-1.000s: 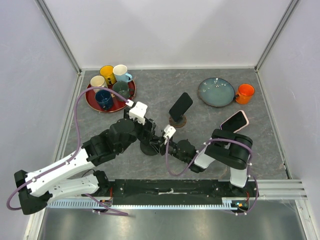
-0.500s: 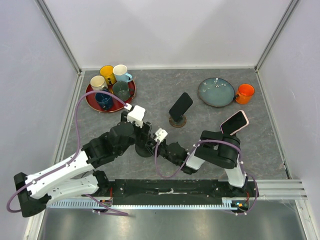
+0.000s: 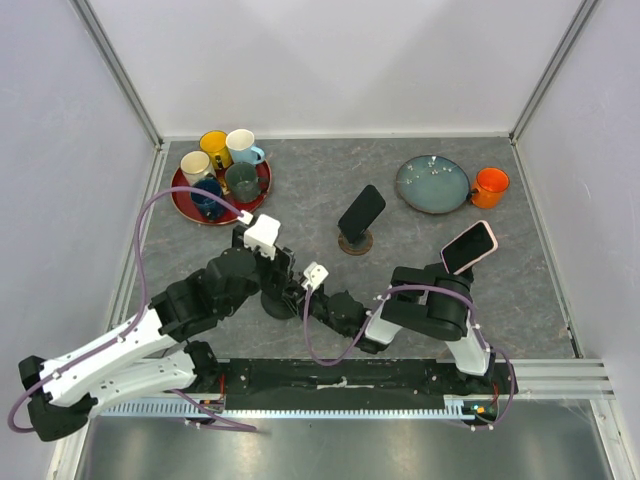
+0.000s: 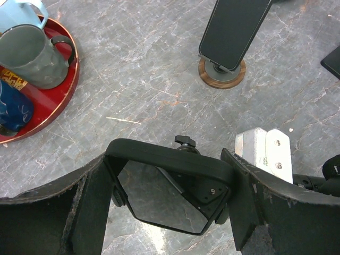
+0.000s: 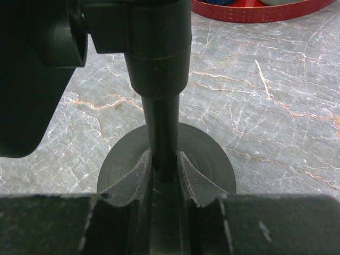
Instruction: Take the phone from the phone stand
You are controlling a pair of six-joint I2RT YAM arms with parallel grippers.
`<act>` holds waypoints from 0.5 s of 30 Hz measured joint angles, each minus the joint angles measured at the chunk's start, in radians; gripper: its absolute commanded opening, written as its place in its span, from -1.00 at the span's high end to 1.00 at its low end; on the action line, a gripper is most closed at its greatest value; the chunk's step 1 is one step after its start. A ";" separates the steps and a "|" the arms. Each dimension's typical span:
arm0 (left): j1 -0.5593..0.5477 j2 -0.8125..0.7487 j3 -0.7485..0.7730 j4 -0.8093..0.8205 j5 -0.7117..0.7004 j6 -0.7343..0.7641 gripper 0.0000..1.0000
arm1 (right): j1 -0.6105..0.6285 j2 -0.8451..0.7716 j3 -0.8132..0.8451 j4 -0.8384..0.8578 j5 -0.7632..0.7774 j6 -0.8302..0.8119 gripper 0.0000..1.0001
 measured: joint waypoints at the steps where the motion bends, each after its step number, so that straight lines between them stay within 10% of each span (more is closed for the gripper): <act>1: 0.000 -0.006 0.000 -0.003 -0.002 0.000 0.96 | 0.003 0.002 0.004 0.000 0.000 0.000 1.00; 15: 0.005 -0.129 -0.023 -0.034 -0.020 0.008 0.96 | 0.025 0.014 0.060 -0.009 0.018 -0.002 1.00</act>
